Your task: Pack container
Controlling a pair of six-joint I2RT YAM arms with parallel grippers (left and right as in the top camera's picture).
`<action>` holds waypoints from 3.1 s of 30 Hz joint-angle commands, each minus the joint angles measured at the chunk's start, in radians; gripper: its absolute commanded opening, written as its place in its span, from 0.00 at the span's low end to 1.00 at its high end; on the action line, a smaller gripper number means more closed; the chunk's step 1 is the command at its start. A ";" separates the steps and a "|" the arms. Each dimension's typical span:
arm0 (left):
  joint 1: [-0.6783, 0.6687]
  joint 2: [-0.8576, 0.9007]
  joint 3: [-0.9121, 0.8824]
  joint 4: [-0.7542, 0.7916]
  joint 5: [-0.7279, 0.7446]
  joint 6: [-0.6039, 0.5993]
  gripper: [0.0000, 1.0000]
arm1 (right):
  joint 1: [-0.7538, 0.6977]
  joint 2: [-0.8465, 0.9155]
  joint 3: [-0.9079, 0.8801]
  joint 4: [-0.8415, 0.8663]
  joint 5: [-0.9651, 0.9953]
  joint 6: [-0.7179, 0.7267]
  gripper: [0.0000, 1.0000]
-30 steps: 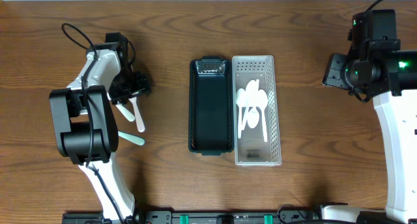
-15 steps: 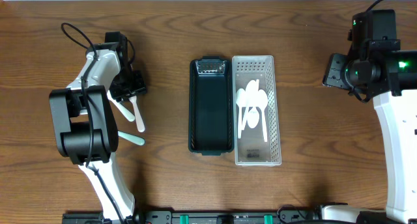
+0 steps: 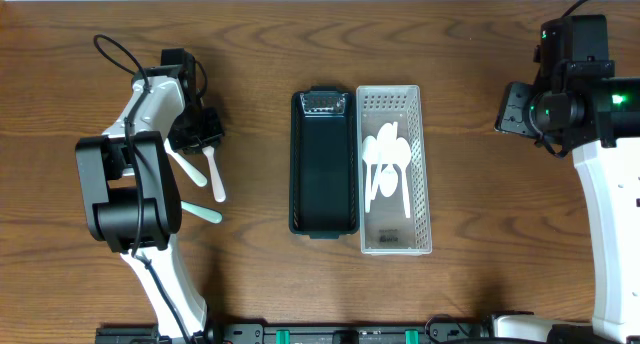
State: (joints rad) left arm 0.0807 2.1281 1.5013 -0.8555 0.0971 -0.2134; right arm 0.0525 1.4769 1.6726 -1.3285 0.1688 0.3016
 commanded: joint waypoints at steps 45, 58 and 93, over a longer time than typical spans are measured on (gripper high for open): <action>-0.623 -0.200 0.064 -0.114 0.007 -0.055 0.07 | -0.005 0.001 -0.006 0.002 -0.002 -0.019 0.60; -0.598 -0.290 0.124 -0.134 0.001 -0.050 0.71 | -0.006 0.001 -0.006 0.001 -0.002 -0.019 0.60; 0.294 -0.577 -0.430 -0.053 -0.043 -0.528 0.98 | -0.006 0.001 -0.006 0.002 -0.020 -0.019 0.60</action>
State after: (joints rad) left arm 0.3721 1.5352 1.1095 -0.9260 0.0429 -0.7582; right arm 0.0525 1.4769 1.6722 -1.3266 0.1505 0.3012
